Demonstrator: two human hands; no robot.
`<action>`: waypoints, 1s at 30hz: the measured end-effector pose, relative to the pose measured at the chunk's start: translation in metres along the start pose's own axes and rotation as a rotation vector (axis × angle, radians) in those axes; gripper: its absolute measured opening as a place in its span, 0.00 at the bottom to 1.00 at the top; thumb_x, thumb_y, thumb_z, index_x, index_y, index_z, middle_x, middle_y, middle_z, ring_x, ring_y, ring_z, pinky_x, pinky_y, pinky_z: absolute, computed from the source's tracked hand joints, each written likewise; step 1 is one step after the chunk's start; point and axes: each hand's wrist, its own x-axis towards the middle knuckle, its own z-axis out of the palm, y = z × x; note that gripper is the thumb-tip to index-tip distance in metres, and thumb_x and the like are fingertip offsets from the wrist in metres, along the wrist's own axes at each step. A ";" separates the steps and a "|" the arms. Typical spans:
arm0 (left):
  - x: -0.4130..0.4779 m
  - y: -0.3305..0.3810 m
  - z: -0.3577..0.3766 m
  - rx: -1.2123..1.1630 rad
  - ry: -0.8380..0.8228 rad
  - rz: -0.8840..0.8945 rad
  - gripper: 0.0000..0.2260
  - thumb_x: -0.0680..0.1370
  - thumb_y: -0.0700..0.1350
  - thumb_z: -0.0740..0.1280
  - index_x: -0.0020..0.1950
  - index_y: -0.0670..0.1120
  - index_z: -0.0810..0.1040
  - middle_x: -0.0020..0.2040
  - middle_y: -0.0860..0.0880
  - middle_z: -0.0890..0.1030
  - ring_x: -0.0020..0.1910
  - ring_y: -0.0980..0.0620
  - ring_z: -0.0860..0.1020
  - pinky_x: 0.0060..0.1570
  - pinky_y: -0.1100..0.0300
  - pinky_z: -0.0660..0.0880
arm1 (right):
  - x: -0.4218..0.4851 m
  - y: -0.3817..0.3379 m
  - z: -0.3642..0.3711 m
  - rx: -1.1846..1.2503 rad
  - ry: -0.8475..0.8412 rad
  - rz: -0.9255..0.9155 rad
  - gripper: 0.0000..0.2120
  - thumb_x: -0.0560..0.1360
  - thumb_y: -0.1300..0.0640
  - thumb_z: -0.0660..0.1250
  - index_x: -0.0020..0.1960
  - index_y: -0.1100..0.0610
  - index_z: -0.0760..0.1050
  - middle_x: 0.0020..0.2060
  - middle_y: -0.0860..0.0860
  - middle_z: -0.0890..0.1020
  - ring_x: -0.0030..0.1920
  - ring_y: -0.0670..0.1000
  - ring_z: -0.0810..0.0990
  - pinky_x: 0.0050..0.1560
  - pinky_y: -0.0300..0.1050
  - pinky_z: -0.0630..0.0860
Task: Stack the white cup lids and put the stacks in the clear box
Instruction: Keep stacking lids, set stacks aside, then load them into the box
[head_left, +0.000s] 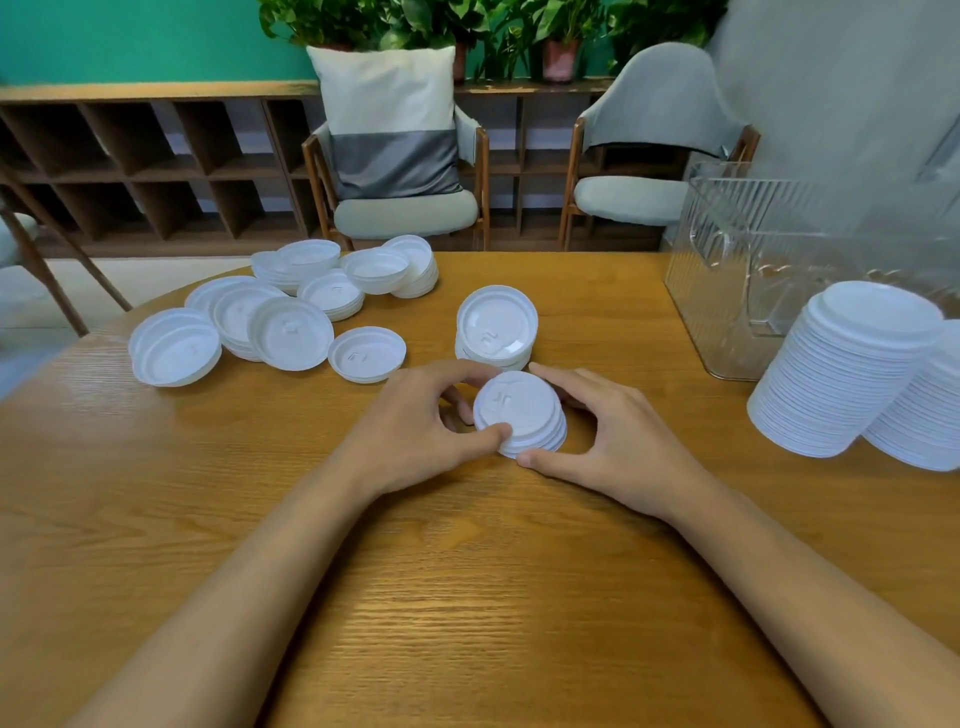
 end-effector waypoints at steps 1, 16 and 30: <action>0.000 0.000 -0.001 0.010 0.005 0.010 0.20 0.72 0.46 0.81 0.63 0.54 0.84 0.41 0.73 0.79 0.37 0.61 0.78 0.42 0.66 0.77 | 0.000 0.000 0.000 -0.003 -0.003 0.004 0.41 0.69 0.42 0.82 0.78 0.42 0.68 0.63 0.37 0.78 0.65 0.38 0.75 0.67 0.37 0.71; 0.003 -0.011 0.012 0.124 0.083 0.137 0.19 0.72 0.56 0.79 0.63 0.61 0.83 0.49 0.64 0.83 0.45 0.56 0.79 0.42 0.70 0.71 | 0.000 -0.005 -0.001 -0.069 -0.026 0.044 0.39 0.73 0.38 0.76 0.79 0.48 0.69 0.67 0.38 0.75 0.66 0.35 0.68 0.62 0.20 0.58; 0.005 -0.017 0.008 0.184 -0.005 0.182 0.25 0.77 0.64 0.69 0.70 0.54 0.81 0.55 0.61 0.80 0.47 0.59 0.76 0.48 0.68 0.70 | 0.000 -0.003 -0.003 -0.094 -0.086 0.064 0.36 0.75 0.35 0.72 0.78 0.46 0.68 0.67 0.36 0.72 0.68 0.36 0.64 0.61 0.21 0.56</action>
